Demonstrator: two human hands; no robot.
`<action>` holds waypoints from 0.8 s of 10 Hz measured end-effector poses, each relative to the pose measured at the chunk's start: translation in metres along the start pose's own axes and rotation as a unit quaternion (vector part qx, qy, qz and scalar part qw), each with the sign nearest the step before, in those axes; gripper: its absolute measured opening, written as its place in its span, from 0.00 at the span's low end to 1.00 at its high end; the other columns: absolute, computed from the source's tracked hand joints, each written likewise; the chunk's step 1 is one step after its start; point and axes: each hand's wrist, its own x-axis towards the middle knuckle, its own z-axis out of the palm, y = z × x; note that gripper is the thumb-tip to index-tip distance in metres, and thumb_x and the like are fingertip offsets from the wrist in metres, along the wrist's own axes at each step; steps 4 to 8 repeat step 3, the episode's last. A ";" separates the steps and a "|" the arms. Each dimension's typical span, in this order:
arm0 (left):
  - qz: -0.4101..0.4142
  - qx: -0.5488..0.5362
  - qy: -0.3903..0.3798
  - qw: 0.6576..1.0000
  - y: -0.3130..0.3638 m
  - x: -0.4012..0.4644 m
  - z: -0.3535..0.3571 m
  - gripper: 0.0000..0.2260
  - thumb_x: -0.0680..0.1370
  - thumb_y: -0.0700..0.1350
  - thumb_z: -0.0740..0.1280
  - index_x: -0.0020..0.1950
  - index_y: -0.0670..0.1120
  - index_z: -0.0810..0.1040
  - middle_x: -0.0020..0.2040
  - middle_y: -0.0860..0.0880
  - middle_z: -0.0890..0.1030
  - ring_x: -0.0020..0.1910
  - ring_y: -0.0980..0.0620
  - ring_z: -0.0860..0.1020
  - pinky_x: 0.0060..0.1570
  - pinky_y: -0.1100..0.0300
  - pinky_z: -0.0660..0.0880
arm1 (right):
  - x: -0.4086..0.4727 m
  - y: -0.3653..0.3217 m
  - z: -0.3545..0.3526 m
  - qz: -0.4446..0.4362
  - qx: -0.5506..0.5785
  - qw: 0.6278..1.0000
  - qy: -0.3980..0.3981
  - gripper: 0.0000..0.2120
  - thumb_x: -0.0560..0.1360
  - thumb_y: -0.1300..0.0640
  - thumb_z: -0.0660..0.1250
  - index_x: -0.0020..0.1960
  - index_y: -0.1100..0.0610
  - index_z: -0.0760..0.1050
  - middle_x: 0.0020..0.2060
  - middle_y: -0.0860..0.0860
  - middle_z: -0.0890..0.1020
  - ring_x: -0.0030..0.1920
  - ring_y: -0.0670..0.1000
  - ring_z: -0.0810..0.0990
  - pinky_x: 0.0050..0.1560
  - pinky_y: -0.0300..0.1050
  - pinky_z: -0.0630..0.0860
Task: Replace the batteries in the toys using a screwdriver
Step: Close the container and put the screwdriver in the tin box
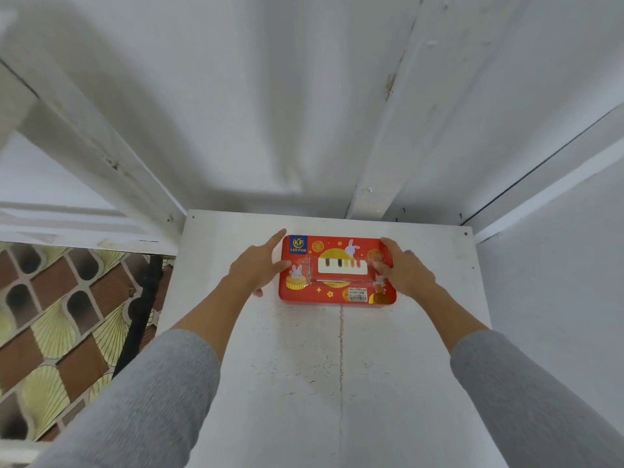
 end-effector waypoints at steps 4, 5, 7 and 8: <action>-0.005 0.134 0.104 0.985 -0.040 -0.071 -0.067 0.20 0.83 0.49 0.54 0.75 0.47 0.60 0.69 0.48 0.71 0.66 0.50 0.72 0.63 0.58 0.68 | -0.153 -0.073 -0.281 -0.266 0.265 0.847 0.375 0.07 0.74 0.61 0.67 0.44 0.50 0.78 0.43 0.49 0.81 0.39 0.44 0.76 0.37 0.33 0.75; -0.005 0.134 0.104 0.985 -0.040 -0.071 -0.067 0.20 0.83 0.49 0.54 0.75 0.47 0.60 0.69 0.48 0.71 0.66 0.50 0.72 0.63 0.58 0.68 | -0.153 -0.073 -0.281 -0.266 0.265 0.847 0.375 0.07 0.74 0.61 0.67 0.44 0.50 0.78 0.43 0.49 0.81 0.39 0.44 0.76 0.37 0.33 0.75; -0.005 0.134 0.104 0.985 -0.040 -0.071 -0.067 0.20 0.83 0.49 0.54 0.75 0.47 0.60 0.69 0.48 0.71 0.66 0.50 0.72 0.63 0.58 0.68 | -0.153 -0.073 -0.281 -0.266 0.265 0.847 0.375 0.07 0.74 0.61 0.67 0.44 0.50 0.78 0.43 0.49 0.81 0.39 0.44 0.76 0.37 0.33 0.75; -0.005 0.134 0.104 0.985 -0.040 -0.071 -0.067 0.20 0.83 0.49 0.54 0.75 0.47 0.60 0.69 0.48 0.71 0.66 0.50 0.72 0.63 0.58 0.68 | -0.153 -0.073 -0.281 -0.266 0.265 0.847 0.375 0.07 0.74 0.61 0.67 0.44 0.50 0.78 0.43 0.49 0.81 0.39 0.44 0.76 0.37 0.33 0.75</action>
